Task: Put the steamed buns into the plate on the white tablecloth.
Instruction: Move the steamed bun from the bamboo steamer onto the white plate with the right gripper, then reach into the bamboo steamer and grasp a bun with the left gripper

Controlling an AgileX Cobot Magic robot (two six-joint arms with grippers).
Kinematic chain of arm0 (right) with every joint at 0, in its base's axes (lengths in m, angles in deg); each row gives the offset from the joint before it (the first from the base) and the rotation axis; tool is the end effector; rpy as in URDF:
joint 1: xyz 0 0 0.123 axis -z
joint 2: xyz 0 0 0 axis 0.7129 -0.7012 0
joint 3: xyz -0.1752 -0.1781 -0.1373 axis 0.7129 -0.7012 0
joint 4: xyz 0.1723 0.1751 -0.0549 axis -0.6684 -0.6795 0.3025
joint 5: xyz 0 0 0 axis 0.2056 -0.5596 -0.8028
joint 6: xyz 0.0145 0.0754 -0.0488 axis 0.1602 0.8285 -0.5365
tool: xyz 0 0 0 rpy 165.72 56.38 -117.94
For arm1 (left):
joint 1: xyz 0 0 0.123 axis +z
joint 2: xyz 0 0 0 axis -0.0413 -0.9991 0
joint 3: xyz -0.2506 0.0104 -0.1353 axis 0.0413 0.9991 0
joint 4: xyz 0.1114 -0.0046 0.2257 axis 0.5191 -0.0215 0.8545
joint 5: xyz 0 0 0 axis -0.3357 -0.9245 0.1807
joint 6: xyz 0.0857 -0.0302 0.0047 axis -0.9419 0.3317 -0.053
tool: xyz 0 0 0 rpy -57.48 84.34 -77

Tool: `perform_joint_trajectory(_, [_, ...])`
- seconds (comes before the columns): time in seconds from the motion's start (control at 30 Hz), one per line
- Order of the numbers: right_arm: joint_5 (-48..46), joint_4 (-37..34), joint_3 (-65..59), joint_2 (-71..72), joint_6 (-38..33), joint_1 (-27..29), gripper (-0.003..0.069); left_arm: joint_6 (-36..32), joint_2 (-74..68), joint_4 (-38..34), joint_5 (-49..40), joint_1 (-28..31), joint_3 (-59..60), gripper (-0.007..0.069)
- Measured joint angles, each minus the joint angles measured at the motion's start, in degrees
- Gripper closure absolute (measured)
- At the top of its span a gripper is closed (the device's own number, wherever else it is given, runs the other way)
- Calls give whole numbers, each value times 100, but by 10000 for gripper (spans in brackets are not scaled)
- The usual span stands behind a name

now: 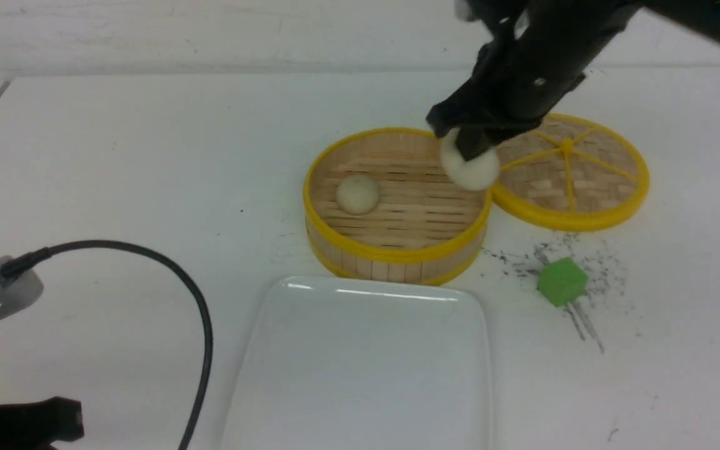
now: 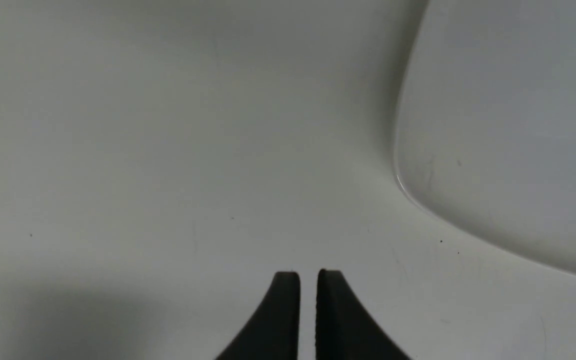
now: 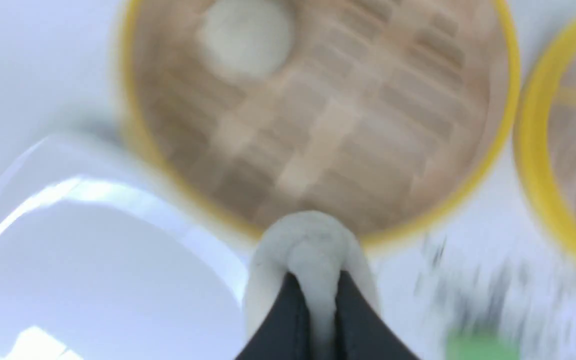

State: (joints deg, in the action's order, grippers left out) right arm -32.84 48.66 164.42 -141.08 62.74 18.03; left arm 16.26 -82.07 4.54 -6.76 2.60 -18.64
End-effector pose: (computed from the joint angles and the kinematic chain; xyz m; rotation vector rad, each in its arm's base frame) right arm 0.3489 0.1954 0.3552 -0.5993 2.5910 0.3656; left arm 0.1164 -0.0218 0.2722 -0.3645 2.7435 -0.4222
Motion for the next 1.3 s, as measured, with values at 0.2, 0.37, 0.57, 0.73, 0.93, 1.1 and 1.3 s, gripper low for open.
perform_joint_trajectory(0.2, [275,-463,-1645,859,54,-636,630,0,0,0,199,0,0,536])
perform_joint_trajectory(0.37, [1843,-505,-3186,777,59,-1509,605,0,0,0,324,0,0,532])
perform_joint_trajectory(0.57, [3196,-273,-3858,290,94,-1914,408,0,0,5,378,0,0,517])
perform_joint_trajectory(0.73, [3123,-356,-3858,242,203,-1920,202,0,0,11,407,0,0,504])
perform_joint_trajectory(0.93, [2239,101,-3426,710,207,-1920,123,0,0,6,414,0,0,496])
perform_joint_trajectory(1.1, [1052,940,-2920,1664,333,-1920,223,0,0,6,425,0,0,485])
perform_joint_trajectory(1.3, [-255,1586,-2898,2985,575,-1920,501,31,-15,-243,535,0,0,482])
